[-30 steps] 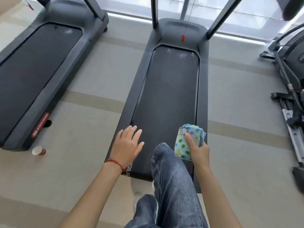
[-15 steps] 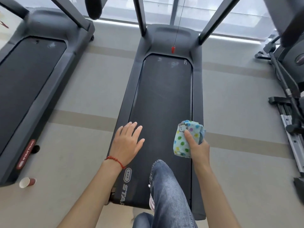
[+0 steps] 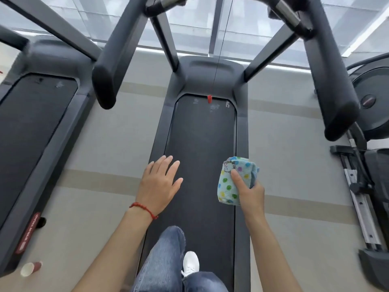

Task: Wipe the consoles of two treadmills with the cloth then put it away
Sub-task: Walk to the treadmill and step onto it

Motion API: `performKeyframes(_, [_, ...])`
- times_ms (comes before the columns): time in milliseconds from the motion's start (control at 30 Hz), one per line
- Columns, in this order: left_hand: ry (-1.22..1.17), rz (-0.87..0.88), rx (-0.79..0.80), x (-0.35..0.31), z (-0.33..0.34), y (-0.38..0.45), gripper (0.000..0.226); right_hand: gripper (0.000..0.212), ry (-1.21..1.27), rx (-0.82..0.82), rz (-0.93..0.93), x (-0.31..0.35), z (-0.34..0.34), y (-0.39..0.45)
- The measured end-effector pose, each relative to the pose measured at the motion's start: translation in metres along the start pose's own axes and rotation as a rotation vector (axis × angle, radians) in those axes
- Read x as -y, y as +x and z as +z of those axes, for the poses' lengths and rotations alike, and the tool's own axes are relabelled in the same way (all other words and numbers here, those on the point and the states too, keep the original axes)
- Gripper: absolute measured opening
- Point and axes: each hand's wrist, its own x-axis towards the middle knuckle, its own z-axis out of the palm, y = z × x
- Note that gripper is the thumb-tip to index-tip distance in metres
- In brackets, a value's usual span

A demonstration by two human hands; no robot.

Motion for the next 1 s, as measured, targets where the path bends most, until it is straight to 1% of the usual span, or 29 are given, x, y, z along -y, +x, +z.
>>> performKeyframes(367, [0.01, 0.097, -0.046, 0.066, -0.007, 0.155, 0.049, 0.04, 0.04, -0.046, -0.063, 0.097, 0.075, 0.088])
performKeyframes(533, [0.006, 0.162, -0.08, 0.093, -0.004, 0.228, 0.049, 0.035, 0.074, -0.07, -0.103, 0.143, 0.106, 0.131])
performKeyframes(700, [0.008, 0.186, -0.11, 0.107, 0.005, 0.291, 0.048, 0.035, 0.089, -0.093, -0.134, 0.179, 0.122, 0.177])
performKeyframes(833, [-0.001, 0.18, -0.121, 0.114, 0.019, 0.348, 0.048, 0.039, 0.115, -0.108, -0.154, 0.209, 0.129, 0.23])
performKeyframes(900, [-0.003, 0.167, -0.137, 0.117, 0.027, 0.384, 0.048, 0.036, 0.119, -0.109, -0.17, 0.228, 0.132, 0.261])
performKeyframes(1000, [0.005, 0.152, -0.177, 0.116, 0.036, 0.442, 0.048, 0.023, 0.151, -0.098, -0.199, 0.262, 0.135, 0.308])
